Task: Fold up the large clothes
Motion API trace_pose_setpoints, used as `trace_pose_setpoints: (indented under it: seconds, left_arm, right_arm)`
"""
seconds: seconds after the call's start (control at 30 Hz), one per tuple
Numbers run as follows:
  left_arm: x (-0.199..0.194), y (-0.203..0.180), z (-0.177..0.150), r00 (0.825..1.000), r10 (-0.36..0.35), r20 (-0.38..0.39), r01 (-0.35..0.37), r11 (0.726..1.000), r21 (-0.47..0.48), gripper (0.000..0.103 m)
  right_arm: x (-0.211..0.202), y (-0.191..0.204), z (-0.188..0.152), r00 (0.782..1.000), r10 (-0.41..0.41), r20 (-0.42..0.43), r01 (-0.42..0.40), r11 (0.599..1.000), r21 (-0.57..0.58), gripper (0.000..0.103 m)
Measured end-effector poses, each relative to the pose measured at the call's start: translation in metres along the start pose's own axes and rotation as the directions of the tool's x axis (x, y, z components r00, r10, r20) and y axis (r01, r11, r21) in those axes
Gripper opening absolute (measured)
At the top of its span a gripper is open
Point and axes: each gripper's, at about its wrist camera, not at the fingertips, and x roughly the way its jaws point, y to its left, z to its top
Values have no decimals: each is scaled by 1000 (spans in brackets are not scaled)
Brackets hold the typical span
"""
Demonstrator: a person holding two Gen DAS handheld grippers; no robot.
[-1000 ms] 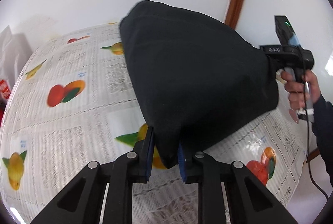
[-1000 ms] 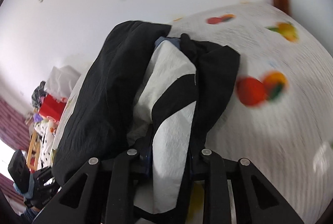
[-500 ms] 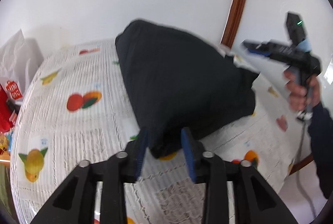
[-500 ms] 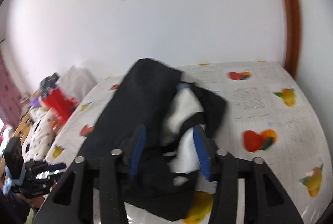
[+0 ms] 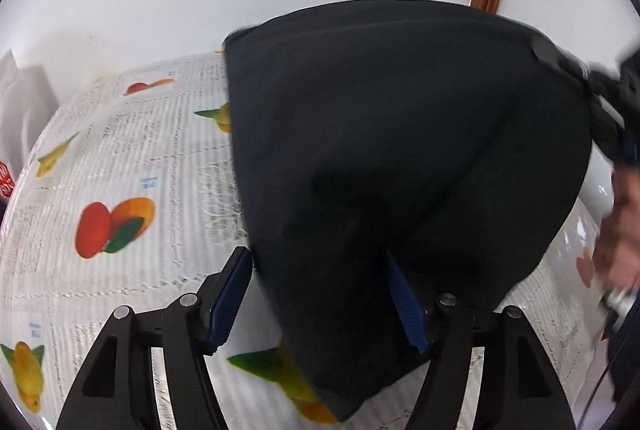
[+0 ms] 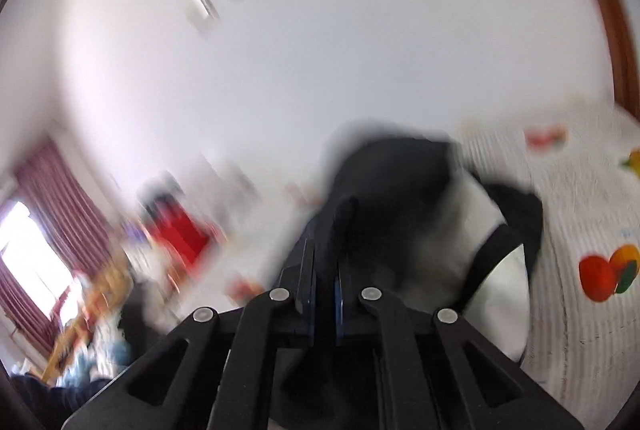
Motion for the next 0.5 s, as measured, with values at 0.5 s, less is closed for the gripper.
trace_pose_setpoints:
  seconds: [0.5]
  left_arm:
    - [-12,-5,-6,1000,25,0,-25,999,30,65]
  right_arm:
    - [-21,-10,-16,916,-382,-125,367,921,-131,19]
